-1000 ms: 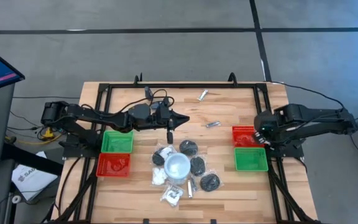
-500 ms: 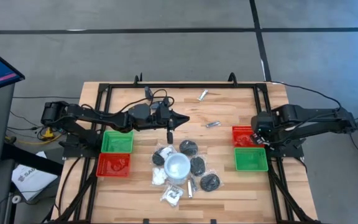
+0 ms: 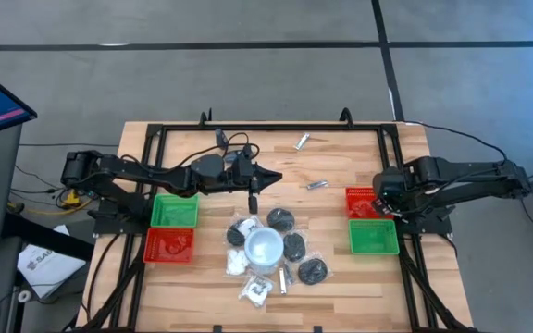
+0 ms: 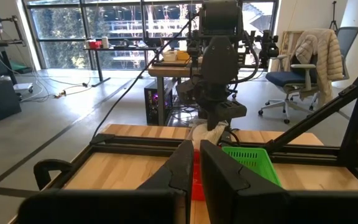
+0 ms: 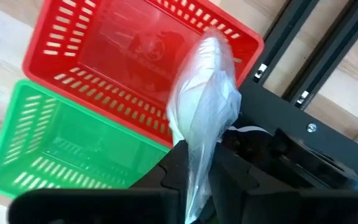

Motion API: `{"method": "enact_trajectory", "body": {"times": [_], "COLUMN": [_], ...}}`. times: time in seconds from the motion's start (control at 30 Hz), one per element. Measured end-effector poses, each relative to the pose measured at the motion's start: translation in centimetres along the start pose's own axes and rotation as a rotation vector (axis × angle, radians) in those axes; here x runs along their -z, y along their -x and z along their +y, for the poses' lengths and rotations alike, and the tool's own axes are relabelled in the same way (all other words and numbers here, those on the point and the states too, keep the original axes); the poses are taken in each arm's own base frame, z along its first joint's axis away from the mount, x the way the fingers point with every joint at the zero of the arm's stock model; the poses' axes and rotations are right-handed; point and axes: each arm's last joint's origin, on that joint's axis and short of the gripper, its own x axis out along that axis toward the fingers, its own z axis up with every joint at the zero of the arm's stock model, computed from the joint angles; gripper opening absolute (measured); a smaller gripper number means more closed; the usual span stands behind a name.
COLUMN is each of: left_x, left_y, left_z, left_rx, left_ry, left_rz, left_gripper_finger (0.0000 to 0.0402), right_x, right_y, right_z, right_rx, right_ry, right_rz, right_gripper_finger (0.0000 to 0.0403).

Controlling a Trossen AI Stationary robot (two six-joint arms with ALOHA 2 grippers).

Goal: Pick & Place Travel size toiletries
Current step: Put the white vanity pack into the right red bin

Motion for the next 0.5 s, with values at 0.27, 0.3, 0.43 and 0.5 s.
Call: {"method": "enact_trajectory", "body": {"times": [0.27, 0.3, 0.43, 0.5], "left_x": [0.00, 0.00, 0.00, 0.00], "left_y": [0.00, 0.00, 0.00, 0.00], "left_z": [0.00, 0.00, 0.00, 0.00], "left_rx": [0.000, 0.000, 0.000, 0.000], "left_ry": [0.000, 0.000, 0.000, 0.000], "left_rz": [0.000, 0.000, 0.000, 0.000], "left_gripper_finger": [0.0021, 0.0021, 0.0021, 0.0021], "right_x": [-0.03, -0.03, -0.04, -0.05], "right_y": [0.00, 0.01, 0.05, 0.11], "right_z": [0.05, 0.06, 0.09, 0.10], "right_rx": [-0.005, -0.006, -0.011, -0.014], "right_ry": [0.000, -0.001, -0.001, -0.001], "right_rz": [-0.002, -0.002, -0.002, -0.003], "right_gripper_finger": [0.0066, 0.0068, 0.0078, 0.0084]}}
